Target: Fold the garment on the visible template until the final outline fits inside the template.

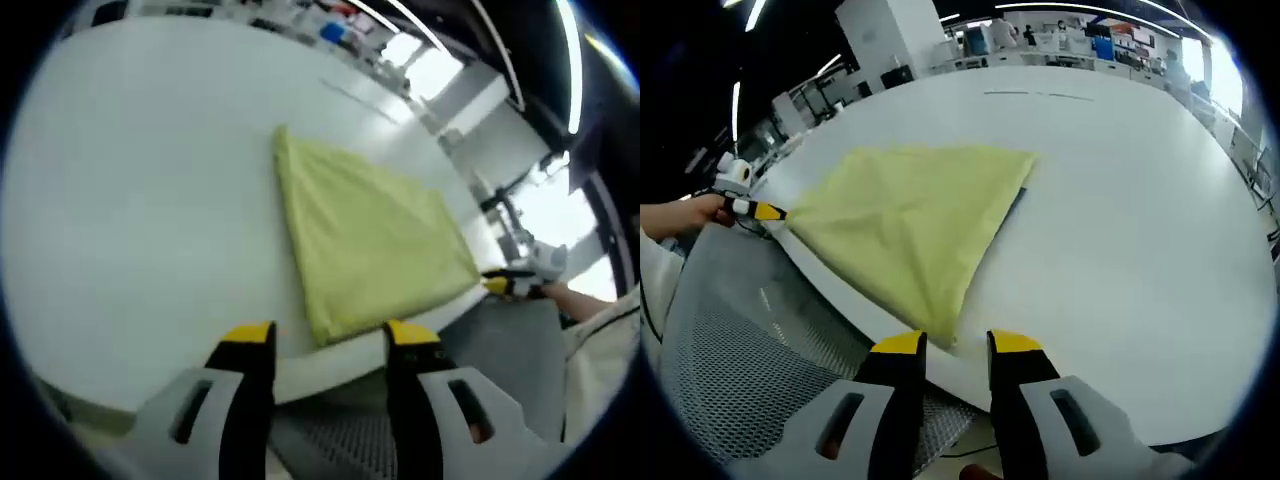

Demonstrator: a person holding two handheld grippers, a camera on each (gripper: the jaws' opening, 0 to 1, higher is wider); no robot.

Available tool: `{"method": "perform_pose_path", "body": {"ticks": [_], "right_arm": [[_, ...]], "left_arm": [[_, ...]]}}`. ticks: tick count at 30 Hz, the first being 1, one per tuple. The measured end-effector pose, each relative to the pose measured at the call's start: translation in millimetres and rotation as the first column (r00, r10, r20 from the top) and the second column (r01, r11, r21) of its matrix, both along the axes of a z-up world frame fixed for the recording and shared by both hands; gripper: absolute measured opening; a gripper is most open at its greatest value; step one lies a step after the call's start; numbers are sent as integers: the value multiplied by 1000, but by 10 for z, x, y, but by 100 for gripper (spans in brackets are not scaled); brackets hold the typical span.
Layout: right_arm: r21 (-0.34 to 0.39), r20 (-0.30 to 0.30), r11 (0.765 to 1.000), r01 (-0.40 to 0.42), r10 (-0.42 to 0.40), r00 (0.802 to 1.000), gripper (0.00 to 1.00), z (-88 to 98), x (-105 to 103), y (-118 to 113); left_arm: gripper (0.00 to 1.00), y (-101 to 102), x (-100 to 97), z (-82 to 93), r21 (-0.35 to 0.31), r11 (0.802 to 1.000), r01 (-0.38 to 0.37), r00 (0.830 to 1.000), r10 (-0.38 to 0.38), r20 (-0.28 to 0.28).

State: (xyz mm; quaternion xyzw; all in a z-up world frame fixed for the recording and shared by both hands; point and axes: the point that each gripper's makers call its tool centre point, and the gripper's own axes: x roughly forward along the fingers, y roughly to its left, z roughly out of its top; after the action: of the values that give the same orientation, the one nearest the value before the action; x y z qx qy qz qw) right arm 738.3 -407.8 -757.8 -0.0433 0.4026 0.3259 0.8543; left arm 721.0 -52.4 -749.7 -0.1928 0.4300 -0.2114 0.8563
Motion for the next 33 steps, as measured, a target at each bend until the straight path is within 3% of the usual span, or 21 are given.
{"method": "perform_pose_path", "body": {"ticks": [5,11,14,18,21,23,33], "right_arm": [[30,114,998,-47,44,992,47,249,78,123],[52,198,994,-95,83,977,63,464,209,196],[56,202,993,-105,92,975,70,528,221,205],[60,187,993,-105,92,978,79,536,200,204],[60,161,994,-94,83,983,83,490,177,169],[57,161,994,-93,82,983,84,488,168,160],[64,164,994,-85,74,984,85,541,144,164]], "left_arm": [[60,-144,106,271,-18,999,49,990,-46,132],[72,-207,175,505,-28,997,72,976,-65,206],[78,-201,195,588,-34,997,69,974,-60,218],[87,-222,181,655,12,995,104,966,-104,236],[93,-253,98,608,58,986,157,967,-165,195],[92,-255,70,586,83,981,174,964,-187,187],[96,-273,41,655,17,988,154,965,-154,211]]}}
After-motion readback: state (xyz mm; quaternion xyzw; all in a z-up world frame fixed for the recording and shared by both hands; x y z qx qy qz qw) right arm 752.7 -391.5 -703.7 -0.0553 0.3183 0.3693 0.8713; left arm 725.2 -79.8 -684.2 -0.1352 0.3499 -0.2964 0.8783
